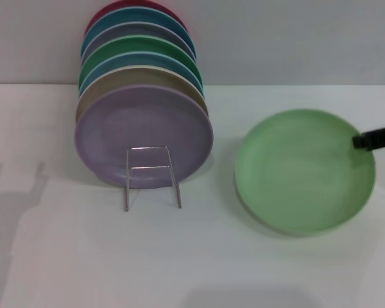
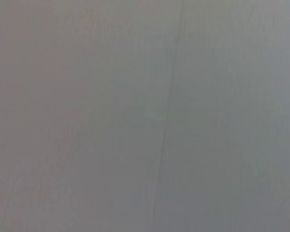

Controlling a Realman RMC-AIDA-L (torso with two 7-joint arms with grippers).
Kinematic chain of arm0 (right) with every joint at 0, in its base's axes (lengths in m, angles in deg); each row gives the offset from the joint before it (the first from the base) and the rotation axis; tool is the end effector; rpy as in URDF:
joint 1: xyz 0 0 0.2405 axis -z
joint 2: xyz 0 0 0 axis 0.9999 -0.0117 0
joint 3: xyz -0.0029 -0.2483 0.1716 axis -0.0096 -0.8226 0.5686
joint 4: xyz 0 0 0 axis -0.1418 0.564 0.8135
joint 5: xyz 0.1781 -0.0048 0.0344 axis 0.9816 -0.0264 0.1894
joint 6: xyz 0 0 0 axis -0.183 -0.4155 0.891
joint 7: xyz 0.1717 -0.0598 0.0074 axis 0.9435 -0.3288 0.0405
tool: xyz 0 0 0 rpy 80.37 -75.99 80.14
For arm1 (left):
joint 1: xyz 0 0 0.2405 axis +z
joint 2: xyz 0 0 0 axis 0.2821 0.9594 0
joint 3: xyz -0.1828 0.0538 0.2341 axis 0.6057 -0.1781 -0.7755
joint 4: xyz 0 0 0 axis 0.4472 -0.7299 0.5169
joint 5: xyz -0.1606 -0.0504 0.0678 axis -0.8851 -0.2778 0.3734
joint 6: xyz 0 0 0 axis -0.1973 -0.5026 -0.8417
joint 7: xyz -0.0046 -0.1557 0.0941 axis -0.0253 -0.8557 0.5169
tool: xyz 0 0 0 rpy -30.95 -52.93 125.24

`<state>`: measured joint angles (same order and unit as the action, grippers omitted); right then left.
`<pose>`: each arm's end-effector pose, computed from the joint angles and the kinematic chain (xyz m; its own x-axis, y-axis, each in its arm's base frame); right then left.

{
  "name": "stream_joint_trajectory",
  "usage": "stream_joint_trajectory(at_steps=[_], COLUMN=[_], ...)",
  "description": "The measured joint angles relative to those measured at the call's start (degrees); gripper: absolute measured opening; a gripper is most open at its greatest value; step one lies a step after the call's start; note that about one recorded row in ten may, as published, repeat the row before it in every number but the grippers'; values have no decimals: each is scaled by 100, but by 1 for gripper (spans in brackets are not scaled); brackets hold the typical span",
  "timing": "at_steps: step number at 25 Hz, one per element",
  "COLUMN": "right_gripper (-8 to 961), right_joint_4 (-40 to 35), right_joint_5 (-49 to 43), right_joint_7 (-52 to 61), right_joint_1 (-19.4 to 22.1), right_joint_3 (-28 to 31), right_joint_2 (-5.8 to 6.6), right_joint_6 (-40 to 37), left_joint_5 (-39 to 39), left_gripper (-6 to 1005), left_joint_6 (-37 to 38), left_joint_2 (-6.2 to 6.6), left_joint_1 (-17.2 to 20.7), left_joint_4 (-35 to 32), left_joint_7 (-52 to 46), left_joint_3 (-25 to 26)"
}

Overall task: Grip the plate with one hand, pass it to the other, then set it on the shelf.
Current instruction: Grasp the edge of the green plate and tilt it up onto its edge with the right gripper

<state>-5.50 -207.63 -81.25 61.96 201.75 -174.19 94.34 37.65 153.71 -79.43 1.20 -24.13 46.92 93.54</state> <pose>0.2976 0.3921 0.0161 0.5822 -0.7646 -0.2765 -0.7316 -0.3443 -0.5884 -0.3285 0.3029 0.0218 0.5341 -0.3512 0.7691 0.7969 -0.0948 -0.5967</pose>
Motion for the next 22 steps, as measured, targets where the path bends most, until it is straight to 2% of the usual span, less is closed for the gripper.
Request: stream_joint_trajectory(at_steps=[4,8,11,14,16,17,18,19,20,22], right_gripper=[27,23,23,23,23,23,23,23,24,24], right_joint_4=[375,479,483,458,450,414,414,350,350,313], right_joint_5=[345,489,526,606,614,624,624,624,624,655], right_joint_7=[-255,-515,-592,-834,-865,-900,-900,-924,-924,-1031], right_joint_1=[206,386,427,571,608,679,679,739,739,898], right_joint_3=[-75,-217,-284,-636,-736,-945,-945,-1159,-1159,-1473], right_joint_2=[-22,-26,-26,-26,-27,-30,-30,-31,-31,-38], right_joint_6=[-473,-1110,-1268,-1917,-2074,-2426,-2426,-2786,-2786,-3372], left_joint_5=[0,0,0,0,0,0,0,0,0,0], left_gripper=[790,790,789,789,789,789,789,789,788,788], left_joint_6=[-12,-14,-14,-11,-3,2,2,3,4,12], left_joint_2=[1,2,2,2,1,1,1,1,1,1], left_joint_1=[-11,-19,-19,-19,-18,-11,-11,-7,-4,5], left_joint_4=[4,-1,-2,-2,1,4,4,3,1,-3], left_joint_7=[0,0,0,0,0,-24,-24,-46,-66,-126], left_joint_3=[44,44,44,45,45,44,44,44,44,44])
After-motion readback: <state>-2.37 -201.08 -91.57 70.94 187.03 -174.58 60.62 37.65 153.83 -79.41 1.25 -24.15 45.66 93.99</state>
